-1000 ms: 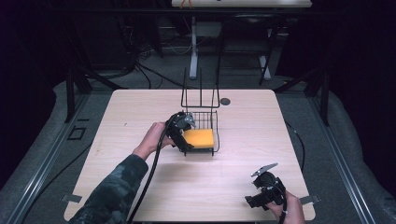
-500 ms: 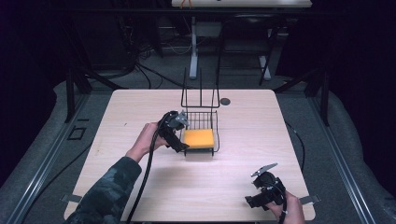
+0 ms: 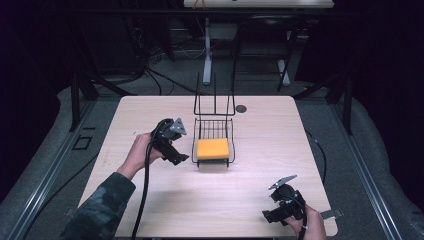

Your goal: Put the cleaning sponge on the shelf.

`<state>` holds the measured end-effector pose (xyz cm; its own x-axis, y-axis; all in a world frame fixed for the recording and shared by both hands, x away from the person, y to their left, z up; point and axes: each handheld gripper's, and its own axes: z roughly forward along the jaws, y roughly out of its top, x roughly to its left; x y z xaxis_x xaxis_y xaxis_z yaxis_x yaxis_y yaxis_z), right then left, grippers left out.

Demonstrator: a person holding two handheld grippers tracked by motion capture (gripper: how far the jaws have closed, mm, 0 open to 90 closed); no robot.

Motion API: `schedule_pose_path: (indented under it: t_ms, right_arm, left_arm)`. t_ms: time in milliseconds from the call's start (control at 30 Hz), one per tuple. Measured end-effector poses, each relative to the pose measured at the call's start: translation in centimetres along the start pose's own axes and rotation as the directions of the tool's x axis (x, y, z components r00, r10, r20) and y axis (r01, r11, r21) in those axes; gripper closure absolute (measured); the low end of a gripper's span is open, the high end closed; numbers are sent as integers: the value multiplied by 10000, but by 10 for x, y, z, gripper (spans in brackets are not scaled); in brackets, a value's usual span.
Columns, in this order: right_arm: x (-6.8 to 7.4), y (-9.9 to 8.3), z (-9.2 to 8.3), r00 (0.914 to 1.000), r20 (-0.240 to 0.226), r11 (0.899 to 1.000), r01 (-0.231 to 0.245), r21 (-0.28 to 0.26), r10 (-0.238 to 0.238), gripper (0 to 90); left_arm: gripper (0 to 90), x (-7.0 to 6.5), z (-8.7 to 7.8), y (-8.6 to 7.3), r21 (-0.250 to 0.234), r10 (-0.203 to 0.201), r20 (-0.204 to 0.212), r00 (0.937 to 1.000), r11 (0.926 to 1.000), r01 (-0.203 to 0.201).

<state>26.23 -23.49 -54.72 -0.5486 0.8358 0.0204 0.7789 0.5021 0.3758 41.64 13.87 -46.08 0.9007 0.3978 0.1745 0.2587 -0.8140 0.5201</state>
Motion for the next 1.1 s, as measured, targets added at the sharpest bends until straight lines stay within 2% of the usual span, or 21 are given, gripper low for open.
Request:
schedule_pose_path:
  t_ms: [167, 400, 600, 833, 933, 1100]
  right_arm:
    - [0, 0, 1, 10000, 43, 10000, 35, 79, -36, 152]
    - [0, 0, 1, 10000, 9, 10000, 3, 78, -3, 153]
    - [0, 0, 1, 10000, 1, 9999, 54, 99, -54, 153]
    - [1, 0, 1, 9999, 36, 9999, 127, 97, -128, 156]
    - [1, 0, 1, 10000, 14, 9999, 97, 130, -97, 156]
    - [1, 0, 2, 9998, 32, 9997, 175, 155, -176, 156]
  left_arm:
    - [2, -3, -8, -15, 211, -268, -412, 9988, 9994, 277]
    - [2, -13, -19, -38, 289, -721, -624, 9954, 9968, 740]
    - [2, -23, -19, -57, 855, -792, -758, 9940, 9927, 856]
    - [2, -31, -22, -77, 1297, -989, -598, 9933, 9859, 1060]
    - [2, -36, -22, -86, 1235, -1243, -545, 9907, 9838, 1302]
    - [2, -45, -16, -102, 1709, -1551, -238, 9876, 9727, 1569]
